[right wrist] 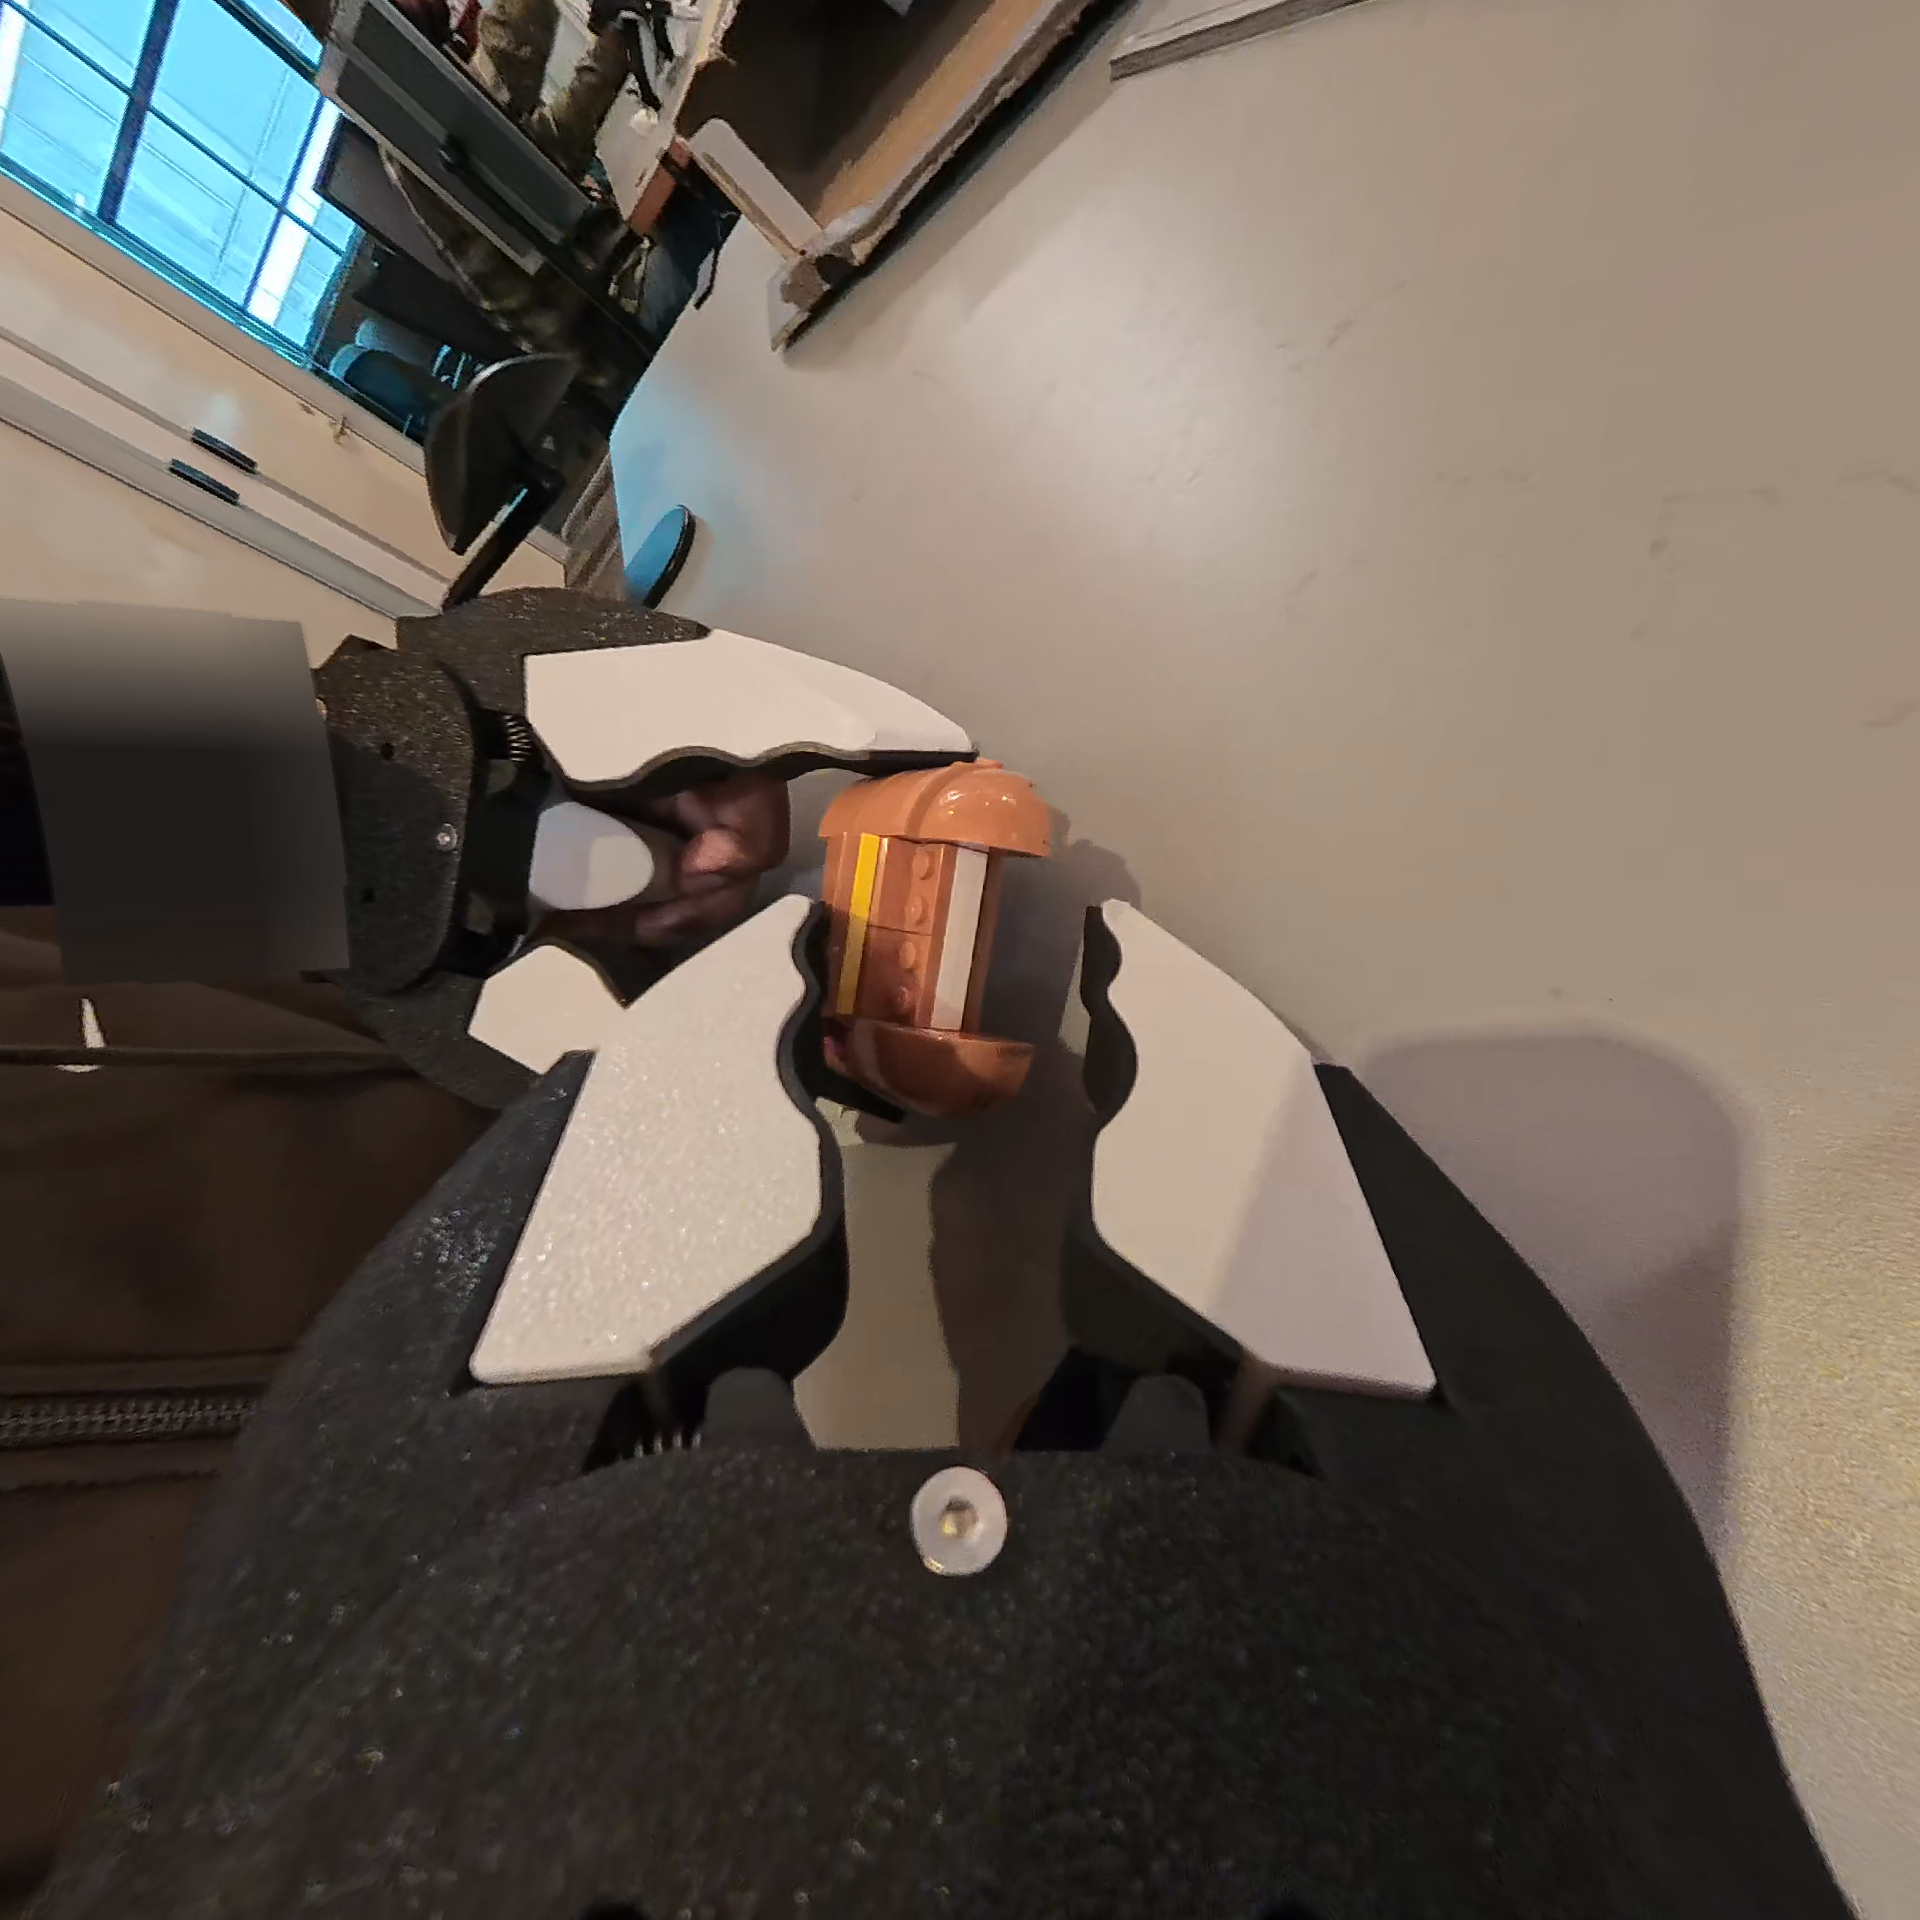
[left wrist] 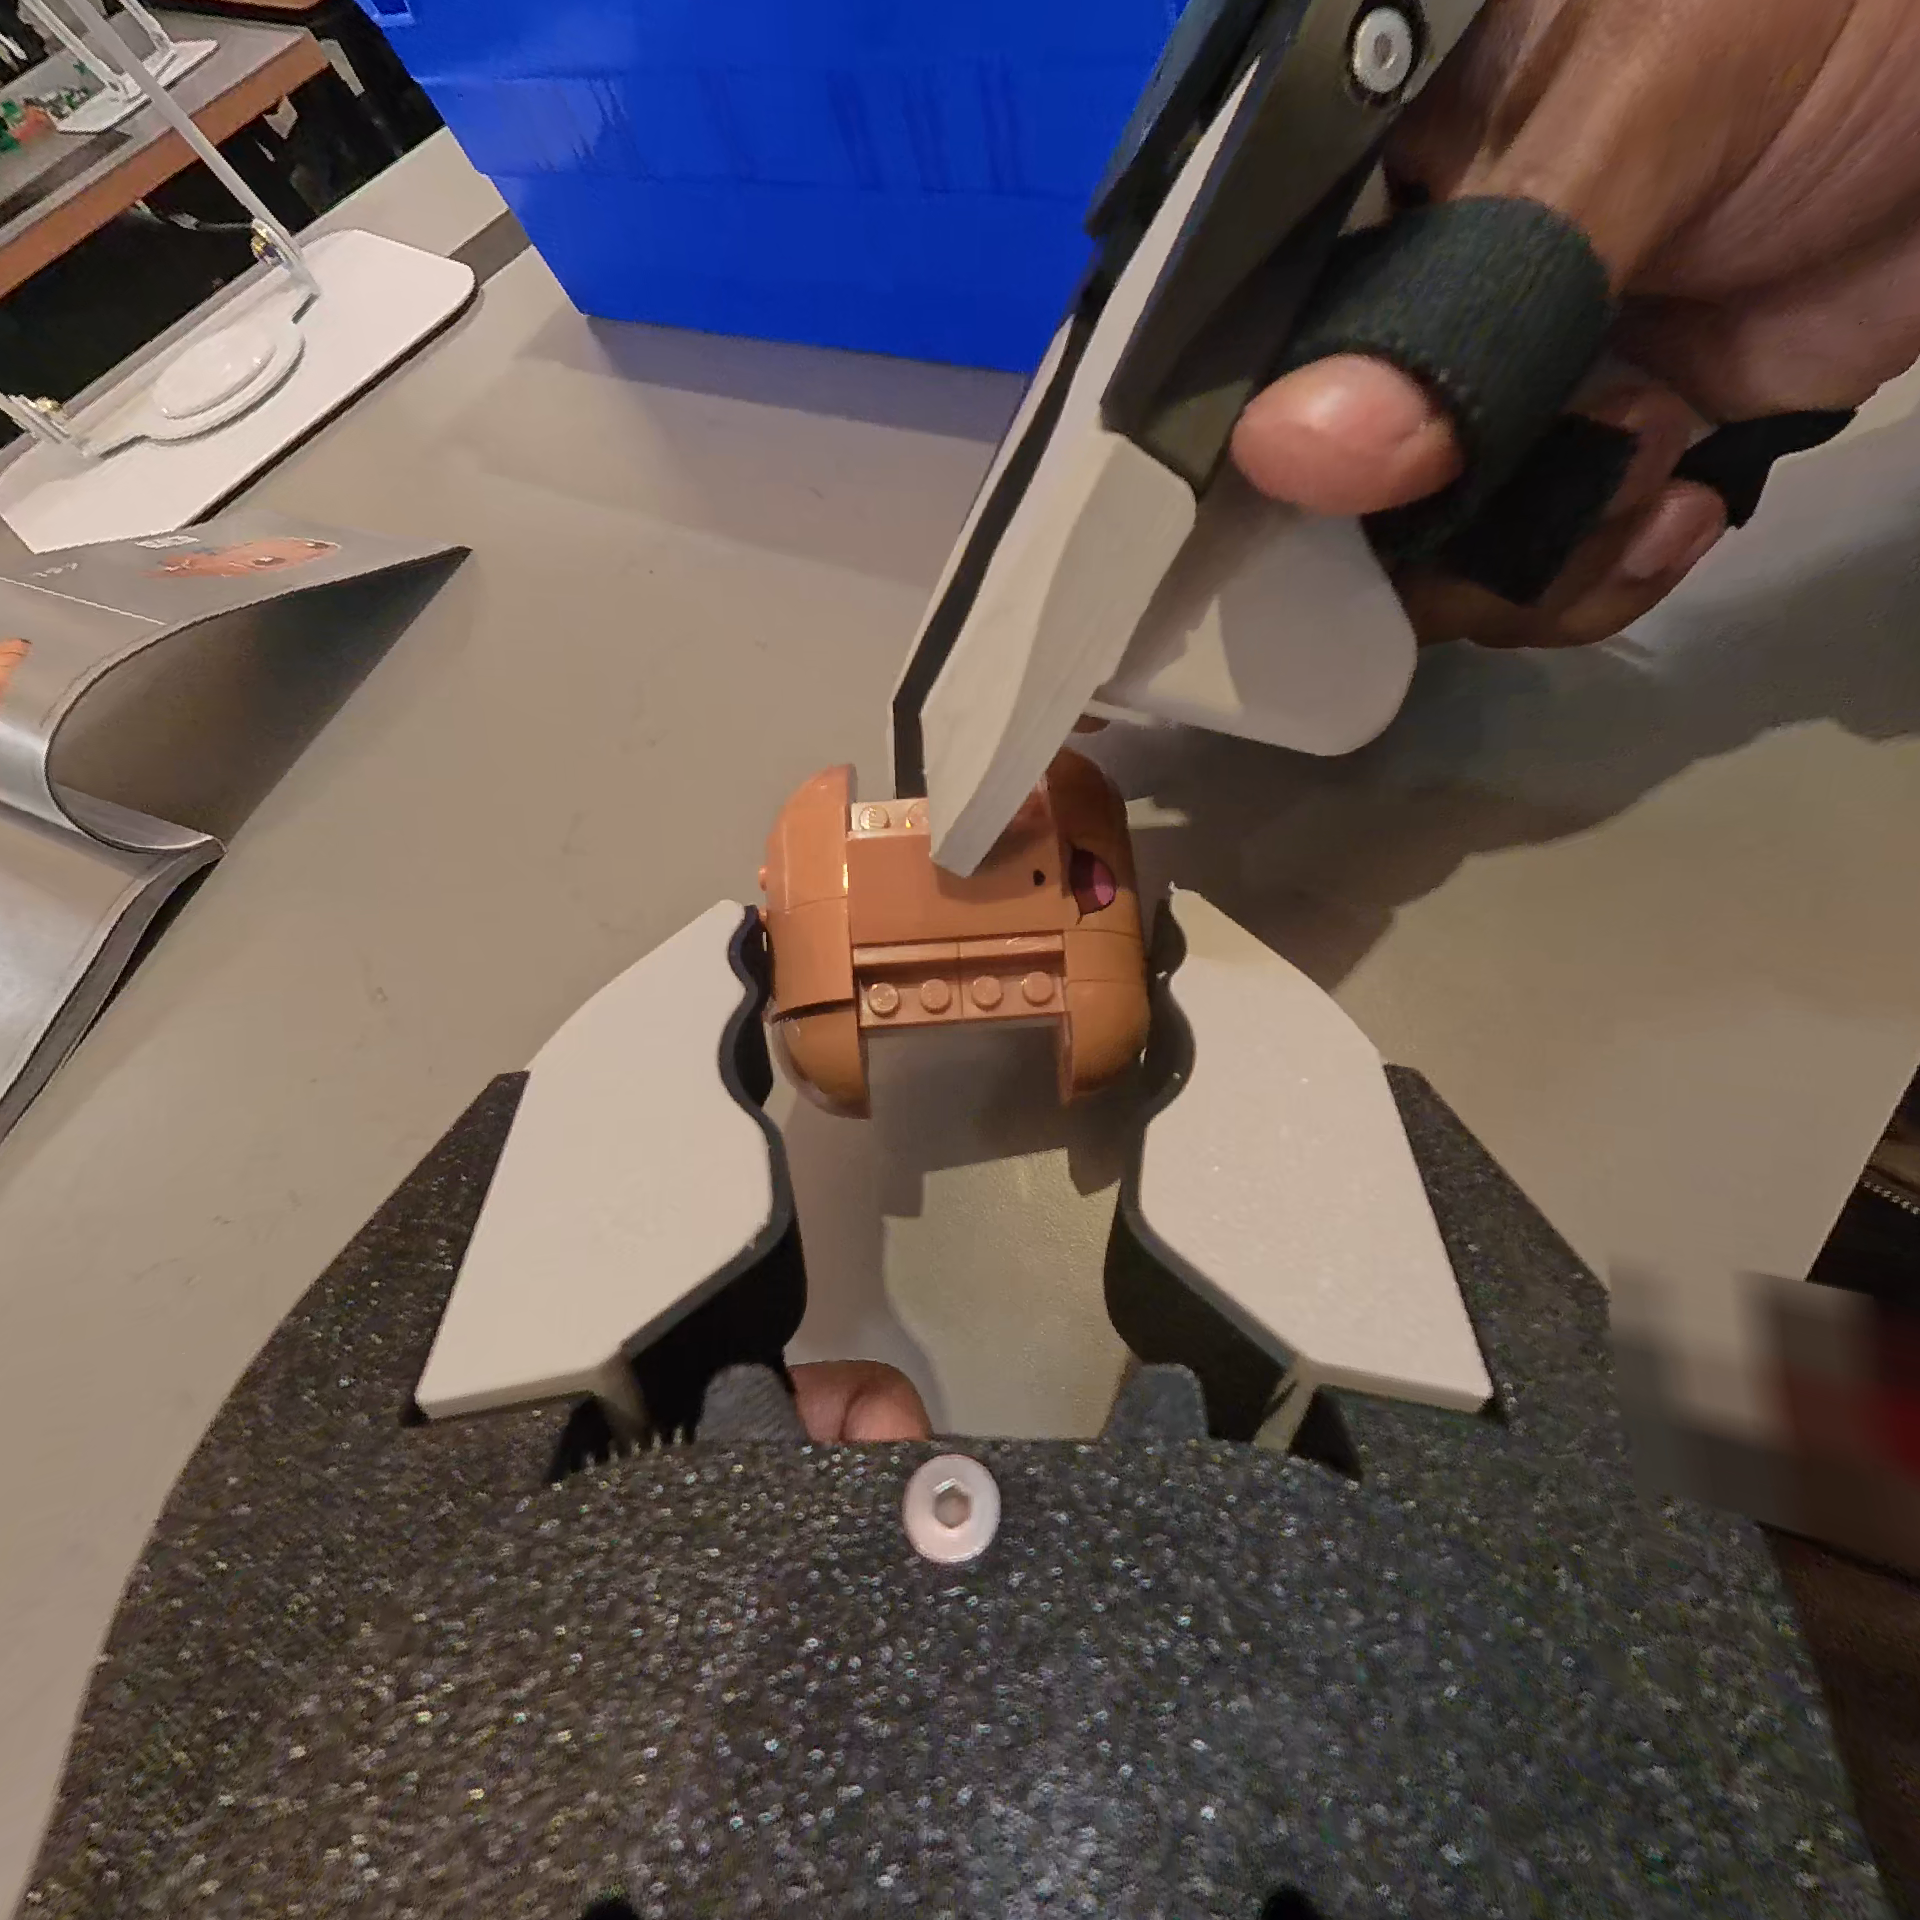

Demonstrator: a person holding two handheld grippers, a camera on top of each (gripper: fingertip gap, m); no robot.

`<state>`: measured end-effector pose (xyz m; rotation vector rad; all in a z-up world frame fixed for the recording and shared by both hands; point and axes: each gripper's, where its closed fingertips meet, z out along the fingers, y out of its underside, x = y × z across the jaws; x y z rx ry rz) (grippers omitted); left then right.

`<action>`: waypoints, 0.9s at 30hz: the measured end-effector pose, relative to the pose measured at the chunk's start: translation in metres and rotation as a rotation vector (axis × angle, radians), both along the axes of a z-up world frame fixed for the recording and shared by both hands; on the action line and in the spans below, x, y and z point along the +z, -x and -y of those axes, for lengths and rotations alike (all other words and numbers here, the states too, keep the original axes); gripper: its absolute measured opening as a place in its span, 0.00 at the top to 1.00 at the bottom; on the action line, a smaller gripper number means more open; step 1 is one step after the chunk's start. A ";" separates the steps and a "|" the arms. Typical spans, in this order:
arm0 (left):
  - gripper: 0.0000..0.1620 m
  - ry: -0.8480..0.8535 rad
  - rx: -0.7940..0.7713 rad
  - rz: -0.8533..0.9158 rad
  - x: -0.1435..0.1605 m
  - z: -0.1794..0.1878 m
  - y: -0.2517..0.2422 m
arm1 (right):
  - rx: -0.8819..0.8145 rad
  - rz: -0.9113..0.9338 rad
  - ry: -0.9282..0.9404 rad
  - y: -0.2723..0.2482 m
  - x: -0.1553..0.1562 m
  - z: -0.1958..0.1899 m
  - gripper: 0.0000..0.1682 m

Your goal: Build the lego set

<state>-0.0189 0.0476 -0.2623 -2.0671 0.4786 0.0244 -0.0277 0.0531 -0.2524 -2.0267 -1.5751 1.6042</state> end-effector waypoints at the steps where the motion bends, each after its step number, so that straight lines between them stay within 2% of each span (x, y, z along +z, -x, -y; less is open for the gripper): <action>1: 0.56 -0.001 -0.002 -0.001 0.000 0.000 0.000 | 0.004 0.000 0.006 0.000 0.000 0.000 0.73; 14: 0.56 -0.005 -0.006 -0.002 0.001 -0.001 -0.001 | 0.012 -0.006 0.070 0.000 0.000 0.005 0.75; 27: 0.56 0.003 -0.004 -0.003 -0.001 -0.001 0.000 | -0.010 -0.058 0.000 -0.001 0.012 -0.004 0.75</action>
